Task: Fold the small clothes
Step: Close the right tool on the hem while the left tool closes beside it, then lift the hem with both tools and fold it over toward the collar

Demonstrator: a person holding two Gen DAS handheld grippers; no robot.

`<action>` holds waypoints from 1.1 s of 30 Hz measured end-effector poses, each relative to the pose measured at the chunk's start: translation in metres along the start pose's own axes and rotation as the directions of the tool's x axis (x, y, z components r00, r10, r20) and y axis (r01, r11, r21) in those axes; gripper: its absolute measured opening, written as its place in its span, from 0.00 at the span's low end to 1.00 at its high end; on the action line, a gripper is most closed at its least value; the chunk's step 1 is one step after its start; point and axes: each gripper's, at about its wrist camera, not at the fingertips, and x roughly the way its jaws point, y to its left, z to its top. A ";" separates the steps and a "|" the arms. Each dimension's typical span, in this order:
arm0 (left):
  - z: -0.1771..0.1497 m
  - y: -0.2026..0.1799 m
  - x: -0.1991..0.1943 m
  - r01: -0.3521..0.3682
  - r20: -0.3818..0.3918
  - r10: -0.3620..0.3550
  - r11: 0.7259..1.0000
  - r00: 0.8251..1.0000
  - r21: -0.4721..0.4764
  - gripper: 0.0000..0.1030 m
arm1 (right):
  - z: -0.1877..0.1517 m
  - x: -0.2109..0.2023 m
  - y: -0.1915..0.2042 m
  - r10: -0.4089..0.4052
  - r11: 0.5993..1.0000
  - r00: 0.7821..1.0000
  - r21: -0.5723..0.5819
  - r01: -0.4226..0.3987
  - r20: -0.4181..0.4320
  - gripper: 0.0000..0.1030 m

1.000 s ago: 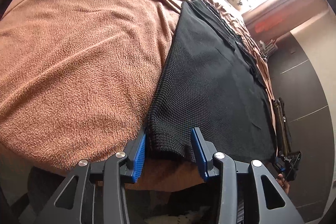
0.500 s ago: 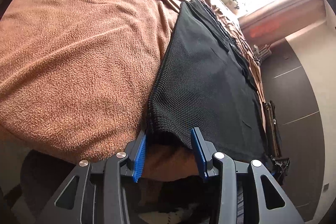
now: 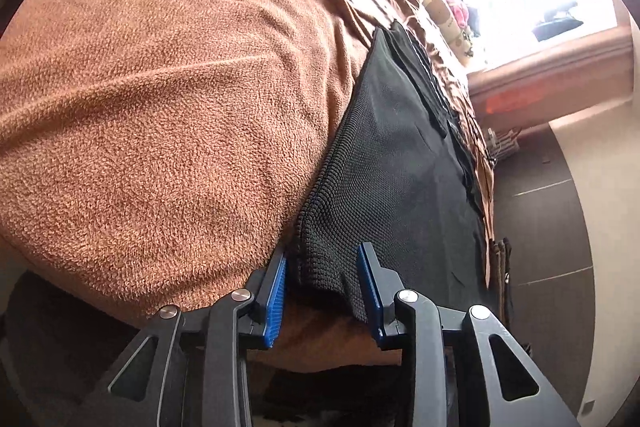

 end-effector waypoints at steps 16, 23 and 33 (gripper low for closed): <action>-0.008 0.002 0.000 0.020 0.021 -0.019 1.000 1.000 -0.025 0.27 | -0.018 -0.035 0.001 -0.043 0.999 0.991 0.029 0.040 0.124 0.02; -0.005 -0.002 0.012 0.032 0.004 -0.032 0.999 0.999 -0.014 0.27 | -0.012 -0.040 0.003 -0.056 0.998 0.990 0.031 0.053 0.131 0.02; 0.007 -0.010 -0.015 0.043 0.091 -0.045 0.999 0.995 0.025 0.05 | -0.026 -0.039 0.020 -0.049 0.999 0.995 0.004 0.049 0.088 0.02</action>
